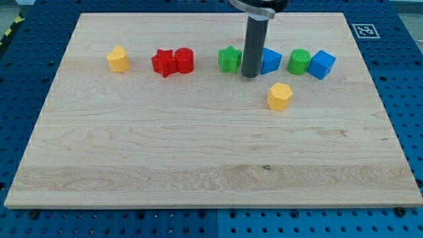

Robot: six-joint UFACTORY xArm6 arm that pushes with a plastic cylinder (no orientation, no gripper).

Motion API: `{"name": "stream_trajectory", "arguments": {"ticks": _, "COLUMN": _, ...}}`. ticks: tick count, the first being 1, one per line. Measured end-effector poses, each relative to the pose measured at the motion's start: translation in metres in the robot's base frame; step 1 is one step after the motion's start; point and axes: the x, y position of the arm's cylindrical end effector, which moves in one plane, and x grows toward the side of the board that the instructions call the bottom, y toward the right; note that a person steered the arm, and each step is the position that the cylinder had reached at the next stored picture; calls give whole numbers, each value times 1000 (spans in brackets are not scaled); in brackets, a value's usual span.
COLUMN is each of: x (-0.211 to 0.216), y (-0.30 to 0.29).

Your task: Slide the green star left a bit

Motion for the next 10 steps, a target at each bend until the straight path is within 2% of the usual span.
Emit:
{"name": "stream_trajectory", "arguments": {"ticks": 4, "x": -24, "y": 4}}
{"name": "stream_trajectory", "arguments": {"ticks": 7, "x": -24, "y": -53}}
{"name": "stream_trajectory", "arguments": {"ticks": 10, "x": -24, "y": -36}}
